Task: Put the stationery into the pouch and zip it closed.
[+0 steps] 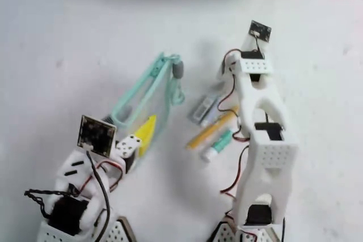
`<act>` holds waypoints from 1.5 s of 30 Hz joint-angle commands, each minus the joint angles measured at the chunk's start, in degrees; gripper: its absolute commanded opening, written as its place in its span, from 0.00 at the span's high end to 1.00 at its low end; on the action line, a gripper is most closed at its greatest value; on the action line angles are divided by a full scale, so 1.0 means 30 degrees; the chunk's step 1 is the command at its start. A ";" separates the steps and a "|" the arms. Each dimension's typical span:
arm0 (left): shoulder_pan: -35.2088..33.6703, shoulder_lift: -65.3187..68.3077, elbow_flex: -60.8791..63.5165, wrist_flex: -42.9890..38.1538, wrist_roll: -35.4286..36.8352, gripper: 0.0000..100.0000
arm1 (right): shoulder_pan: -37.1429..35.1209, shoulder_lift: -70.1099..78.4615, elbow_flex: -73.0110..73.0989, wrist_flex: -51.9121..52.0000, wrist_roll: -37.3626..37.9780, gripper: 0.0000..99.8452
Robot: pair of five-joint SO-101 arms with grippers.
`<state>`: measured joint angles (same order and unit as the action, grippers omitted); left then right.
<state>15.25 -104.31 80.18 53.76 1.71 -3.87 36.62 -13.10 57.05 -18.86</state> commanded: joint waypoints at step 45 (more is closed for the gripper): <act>-0.0132 -0.0190 -0.0147 -0.0059 0.0205 0.79 | -0.0073 0.5319 -1.1458 0.9158 0.0000 0.98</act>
<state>15.25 -104.31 80.18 53.76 1.71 -3.16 54.81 -46.51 82.90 -18.95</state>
